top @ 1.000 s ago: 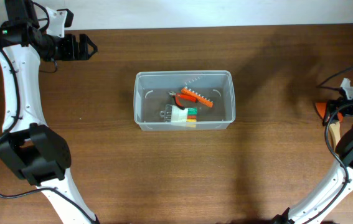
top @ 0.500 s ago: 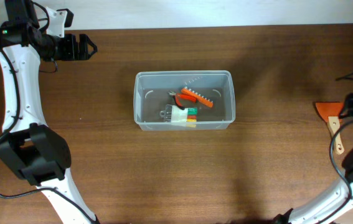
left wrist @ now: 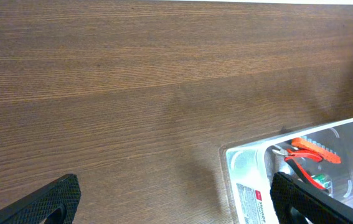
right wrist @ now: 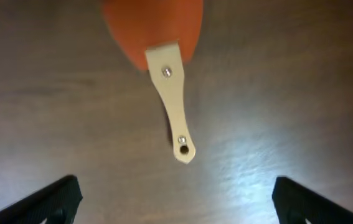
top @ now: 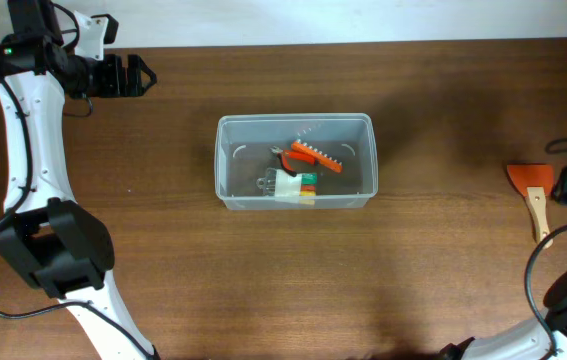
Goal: Pack container
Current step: 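Move the right gripper right over the orange scraper's wooden handle, then lower the right gripper onto the scraper handle and close on it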
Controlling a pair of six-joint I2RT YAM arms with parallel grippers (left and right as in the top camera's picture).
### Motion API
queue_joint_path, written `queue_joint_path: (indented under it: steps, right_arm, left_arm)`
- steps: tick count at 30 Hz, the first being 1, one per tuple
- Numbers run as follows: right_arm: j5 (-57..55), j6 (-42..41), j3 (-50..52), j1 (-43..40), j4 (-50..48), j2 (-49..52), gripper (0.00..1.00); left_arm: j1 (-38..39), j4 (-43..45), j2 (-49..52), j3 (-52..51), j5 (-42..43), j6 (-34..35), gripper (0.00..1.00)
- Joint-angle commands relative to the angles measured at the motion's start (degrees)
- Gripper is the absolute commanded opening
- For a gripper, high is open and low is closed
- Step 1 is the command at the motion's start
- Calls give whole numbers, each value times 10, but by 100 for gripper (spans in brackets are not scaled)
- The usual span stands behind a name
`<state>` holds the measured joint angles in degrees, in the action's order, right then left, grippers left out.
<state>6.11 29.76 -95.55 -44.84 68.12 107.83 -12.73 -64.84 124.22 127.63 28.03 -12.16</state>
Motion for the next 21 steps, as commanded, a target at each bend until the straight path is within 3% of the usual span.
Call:
queue_joint_path:
  steps: [1, 6, 21]
  right_arm:
    - [-20, -2, 57, -10, -32, -1, 99]
    - [-67, -2, 75, 7, -71, 11, 99]
    - [-68, -4, 72, 69, -127, 79, 99]
  left_arm:
    - [-2, 1, 0, 9, 0, 5, 99]
    - [-2, 1, 0, 9, 0, 5, 99]
    - [-2, 1, 0, 9, 0, 5, 99]
